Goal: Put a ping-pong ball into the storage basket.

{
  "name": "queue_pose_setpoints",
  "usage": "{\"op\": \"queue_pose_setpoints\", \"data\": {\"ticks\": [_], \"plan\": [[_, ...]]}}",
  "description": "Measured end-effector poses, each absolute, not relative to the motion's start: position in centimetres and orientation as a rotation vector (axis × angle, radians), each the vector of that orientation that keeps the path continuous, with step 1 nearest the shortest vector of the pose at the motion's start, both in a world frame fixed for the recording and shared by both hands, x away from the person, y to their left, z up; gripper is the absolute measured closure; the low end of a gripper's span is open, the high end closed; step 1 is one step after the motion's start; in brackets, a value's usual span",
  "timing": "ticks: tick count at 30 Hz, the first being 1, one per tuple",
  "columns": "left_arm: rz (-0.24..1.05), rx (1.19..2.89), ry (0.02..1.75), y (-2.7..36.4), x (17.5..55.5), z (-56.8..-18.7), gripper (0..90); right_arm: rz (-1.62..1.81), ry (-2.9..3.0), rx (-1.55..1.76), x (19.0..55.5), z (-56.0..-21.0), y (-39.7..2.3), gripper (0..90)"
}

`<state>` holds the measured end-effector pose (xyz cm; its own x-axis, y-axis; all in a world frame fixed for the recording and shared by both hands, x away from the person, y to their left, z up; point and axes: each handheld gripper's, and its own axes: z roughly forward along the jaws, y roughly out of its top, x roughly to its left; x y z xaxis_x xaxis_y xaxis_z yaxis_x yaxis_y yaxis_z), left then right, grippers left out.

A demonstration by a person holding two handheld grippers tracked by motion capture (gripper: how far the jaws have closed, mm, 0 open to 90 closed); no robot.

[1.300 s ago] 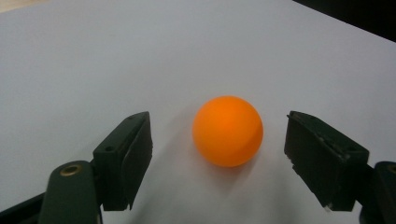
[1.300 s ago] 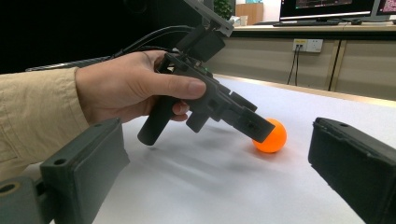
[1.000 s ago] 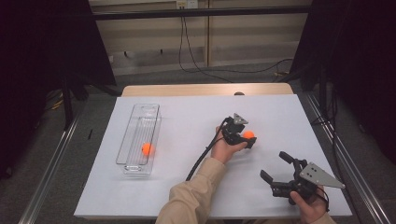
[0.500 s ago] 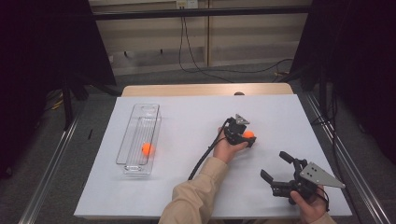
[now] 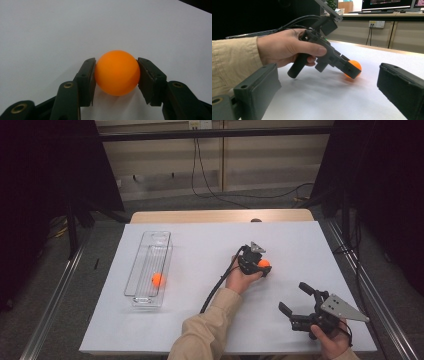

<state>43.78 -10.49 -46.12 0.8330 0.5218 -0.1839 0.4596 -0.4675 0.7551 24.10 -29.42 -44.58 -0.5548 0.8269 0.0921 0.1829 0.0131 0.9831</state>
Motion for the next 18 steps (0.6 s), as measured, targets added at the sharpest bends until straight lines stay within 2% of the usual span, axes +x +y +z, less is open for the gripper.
{"op": "queue_pose_setpoints", "data": {"ticks": [18], "plan": [[0.029, 2.137, 0.723, -7.9, 43.1, -44.8, 50.9, 1.579, 1.767, 1.034, 24.1, -44.6, -29.4, 3.1]]}}
